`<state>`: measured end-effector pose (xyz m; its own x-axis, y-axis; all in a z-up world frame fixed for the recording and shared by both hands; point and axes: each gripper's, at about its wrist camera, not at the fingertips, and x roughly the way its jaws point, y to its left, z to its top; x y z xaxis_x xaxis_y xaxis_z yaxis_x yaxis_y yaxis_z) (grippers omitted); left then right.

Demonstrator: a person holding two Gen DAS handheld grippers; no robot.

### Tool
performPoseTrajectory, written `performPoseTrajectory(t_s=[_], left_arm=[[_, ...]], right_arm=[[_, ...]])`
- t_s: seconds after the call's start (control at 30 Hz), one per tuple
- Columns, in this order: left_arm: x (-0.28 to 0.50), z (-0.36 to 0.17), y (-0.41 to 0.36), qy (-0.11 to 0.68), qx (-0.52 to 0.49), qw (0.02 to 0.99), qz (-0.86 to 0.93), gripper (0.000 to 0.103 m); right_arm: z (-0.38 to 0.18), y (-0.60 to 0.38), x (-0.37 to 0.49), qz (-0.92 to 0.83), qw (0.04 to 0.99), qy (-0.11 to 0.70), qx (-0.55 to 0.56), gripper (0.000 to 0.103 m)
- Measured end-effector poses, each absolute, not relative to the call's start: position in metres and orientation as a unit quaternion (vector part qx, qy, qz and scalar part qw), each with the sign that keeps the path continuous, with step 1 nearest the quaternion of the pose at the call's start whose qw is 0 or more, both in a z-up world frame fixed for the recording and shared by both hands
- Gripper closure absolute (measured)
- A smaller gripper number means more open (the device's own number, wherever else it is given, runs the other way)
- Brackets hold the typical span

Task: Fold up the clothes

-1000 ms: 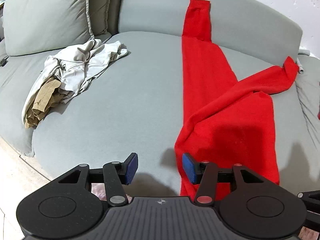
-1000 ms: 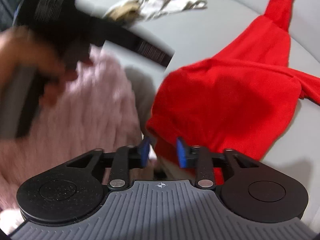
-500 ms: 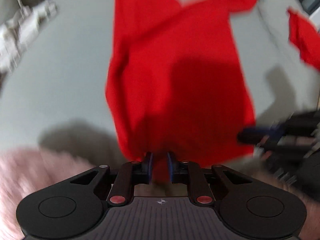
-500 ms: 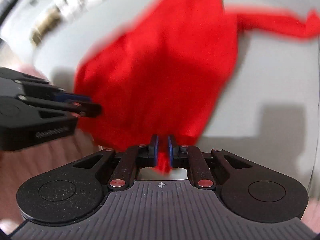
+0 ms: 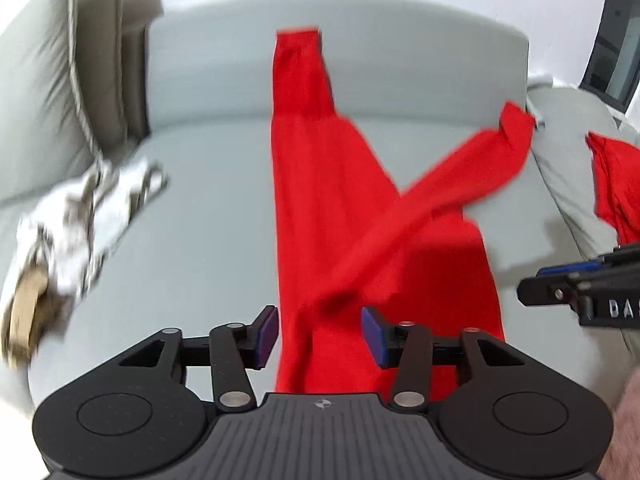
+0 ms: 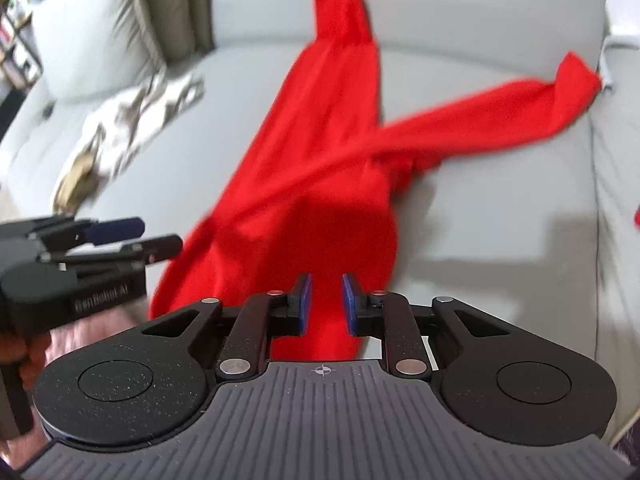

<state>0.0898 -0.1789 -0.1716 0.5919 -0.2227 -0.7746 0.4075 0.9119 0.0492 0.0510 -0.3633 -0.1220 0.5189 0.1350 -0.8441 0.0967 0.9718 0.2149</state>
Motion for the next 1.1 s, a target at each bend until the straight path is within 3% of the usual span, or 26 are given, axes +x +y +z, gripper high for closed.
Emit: performPoseTrajectory(t_s=[0.07,0.27,0.53,0.67,1.1], left_arm=[[0.101,-0.176,-0.191,0.41,0.123,0.884,-0.187,0.029],[0.123,-0.206,-0.215,0.41,0.151,0.871,-0.225,0.031],[0.134,-0.235,-0.209,0.442,0.13,0.86,-0.22,0.033],[0.136,-0.236,-0.209,0.441,0.135,0.861,-0.213,0.033],[0.141,-0.248,-0.208,0.457,0.161,0.845,-0.225,0.035]], right_arm=[[-0.124,-0.379,0.07,-0.012,0.865,0.48,0.144,0.059],[-0.144,-0.411,0.125,-0.041,0.841,0.485,0.236,0.059],[-0.203,-0.406,0.158,0.056,0.754,0.524,0.392,0.06],[-0.216,-0.392,0.161,0.016,0.761,0.536,0.365,0.068],[-0.215,-0.373,0.168,0.044,0.754,0.538,0.376,0.063]])
